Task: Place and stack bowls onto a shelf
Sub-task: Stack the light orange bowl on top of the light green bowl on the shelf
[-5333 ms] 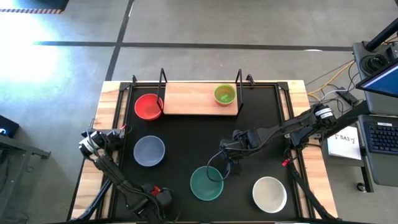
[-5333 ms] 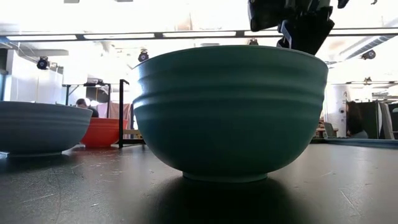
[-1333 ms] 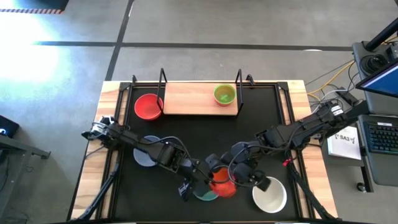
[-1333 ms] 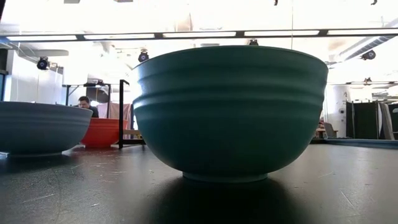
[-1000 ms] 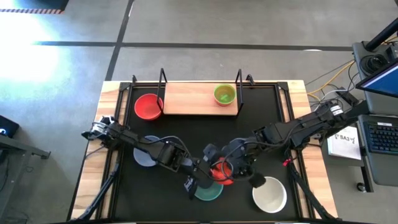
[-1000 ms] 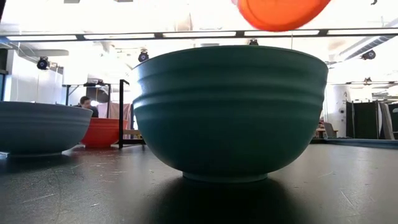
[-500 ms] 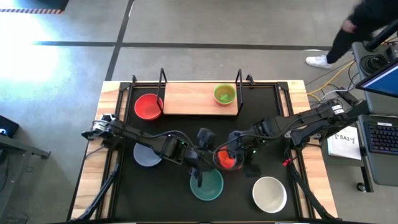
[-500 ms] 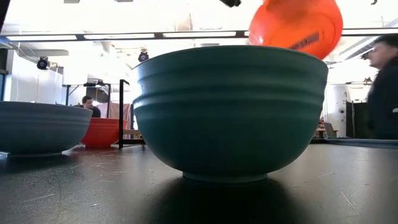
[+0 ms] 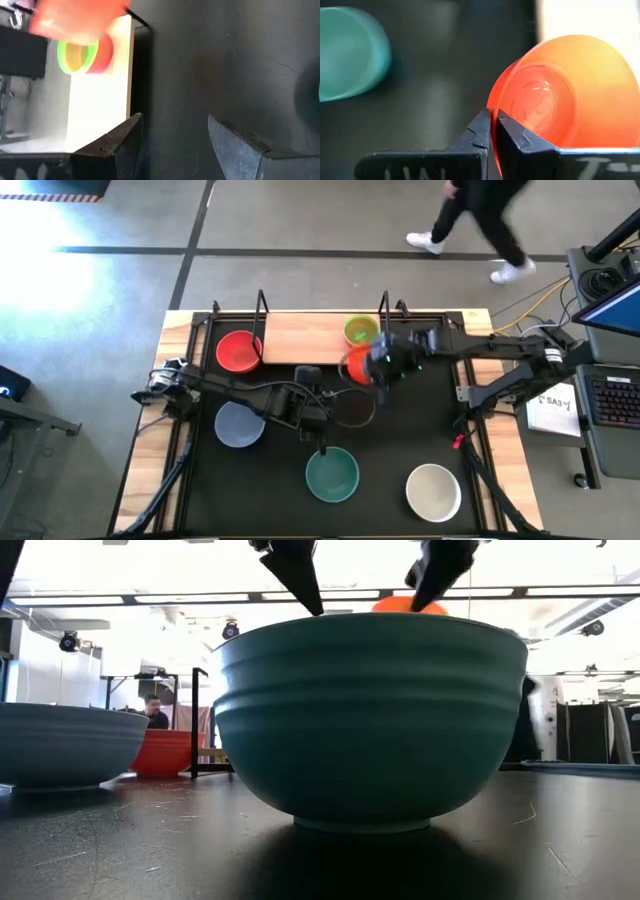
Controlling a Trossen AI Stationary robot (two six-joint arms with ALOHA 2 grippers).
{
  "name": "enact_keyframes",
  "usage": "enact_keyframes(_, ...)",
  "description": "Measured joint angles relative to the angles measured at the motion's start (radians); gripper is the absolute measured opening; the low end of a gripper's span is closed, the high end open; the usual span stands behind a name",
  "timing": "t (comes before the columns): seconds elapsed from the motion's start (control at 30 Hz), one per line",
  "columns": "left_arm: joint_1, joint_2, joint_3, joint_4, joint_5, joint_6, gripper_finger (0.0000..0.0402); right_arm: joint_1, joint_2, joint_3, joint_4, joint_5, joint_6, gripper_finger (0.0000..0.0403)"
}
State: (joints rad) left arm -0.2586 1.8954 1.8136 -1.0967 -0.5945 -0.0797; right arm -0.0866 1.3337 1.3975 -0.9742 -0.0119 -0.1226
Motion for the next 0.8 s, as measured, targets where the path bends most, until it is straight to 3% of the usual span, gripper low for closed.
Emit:
enact_keyframes(0.07,0.002,0.0,-0.001,0.0,-0.001,-0.013,0.0208,-0.064,0.014,-0.001,0.035,0.04,-0.032,0.0008)
enact_keyframes(0.4,-0.003,0.0,-0.008,-0.031,-0.002,-0.067,0.0208,-0.306,0.13,-0.008,0.113,0.037,-0.151,0.0008)
enact_keyframes(0.8,-0.031,0.0,-0.151,-0.021,-0.001,-0.165,0.0208,-0.353,0.273,-0.008,0.218,0.067,-0.252,0.0008)
